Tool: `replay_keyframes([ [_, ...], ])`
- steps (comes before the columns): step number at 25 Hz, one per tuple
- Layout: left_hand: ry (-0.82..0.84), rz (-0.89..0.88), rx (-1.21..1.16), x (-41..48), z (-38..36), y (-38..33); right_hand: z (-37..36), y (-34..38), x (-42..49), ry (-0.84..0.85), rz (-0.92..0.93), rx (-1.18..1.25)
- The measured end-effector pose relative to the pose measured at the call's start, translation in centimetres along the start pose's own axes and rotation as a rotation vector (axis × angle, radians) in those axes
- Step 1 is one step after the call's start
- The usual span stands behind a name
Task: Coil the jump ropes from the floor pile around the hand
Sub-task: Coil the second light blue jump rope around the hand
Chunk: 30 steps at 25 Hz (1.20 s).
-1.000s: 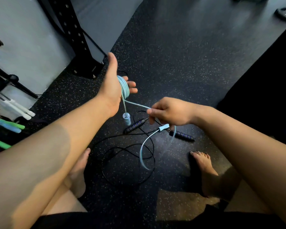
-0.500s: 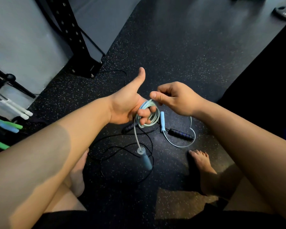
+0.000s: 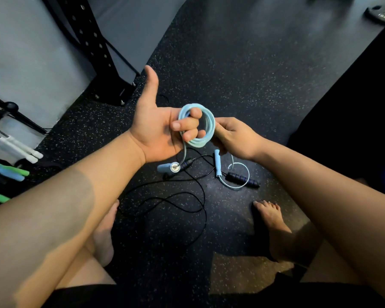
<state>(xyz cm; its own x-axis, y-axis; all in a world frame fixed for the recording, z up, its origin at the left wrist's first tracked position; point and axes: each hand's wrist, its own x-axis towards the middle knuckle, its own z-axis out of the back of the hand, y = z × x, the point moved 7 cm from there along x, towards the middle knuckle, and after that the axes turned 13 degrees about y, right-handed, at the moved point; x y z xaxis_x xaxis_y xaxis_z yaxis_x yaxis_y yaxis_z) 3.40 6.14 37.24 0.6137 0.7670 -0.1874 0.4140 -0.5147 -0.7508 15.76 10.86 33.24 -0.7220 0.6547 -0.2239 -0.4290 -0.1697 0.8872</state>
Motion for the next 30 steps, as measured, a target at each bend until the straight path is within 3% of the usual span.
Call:
replay_keyframes([
  [7,-0.193,-0.294,-0.171,-0.9,2.4,-2.6,-3.1,-2.1,-0.2,0.283,-0.208,-0.193],
  [11,-0.306,-0.371,-0.095,-1.0,3.6,-2.7,-3.8,-0.4,-0.6,0.328,-0.185,-0.302],
  [14,-0.503,-0.266,0.162,-0.9,5.0,-2.1,-3.8,1.4,-0.8,0.305,-0.084,-0.408],
  [18,-0.597,-0.007,0.609,-0.6,5.1,-0.8,-3.2,3.4,-0.9,0.268,0.014,-0.439],
  [20,-0.556,0.159,0.795,-0.5,4.8,-0.1,-2.7,4.1,-1.1,0.243,0.061,-0.379],
  [24,-0.217,0.44,0.82,0.3,3.3,2.7,-0.9,4.4,-1.1,0.158,0.099,-0.314],
  [30,-0.01,0.484,0.564,0.3,1.3,3.2,1.8,2.9,-1.0,-0.05,0.077,-0.213],
])
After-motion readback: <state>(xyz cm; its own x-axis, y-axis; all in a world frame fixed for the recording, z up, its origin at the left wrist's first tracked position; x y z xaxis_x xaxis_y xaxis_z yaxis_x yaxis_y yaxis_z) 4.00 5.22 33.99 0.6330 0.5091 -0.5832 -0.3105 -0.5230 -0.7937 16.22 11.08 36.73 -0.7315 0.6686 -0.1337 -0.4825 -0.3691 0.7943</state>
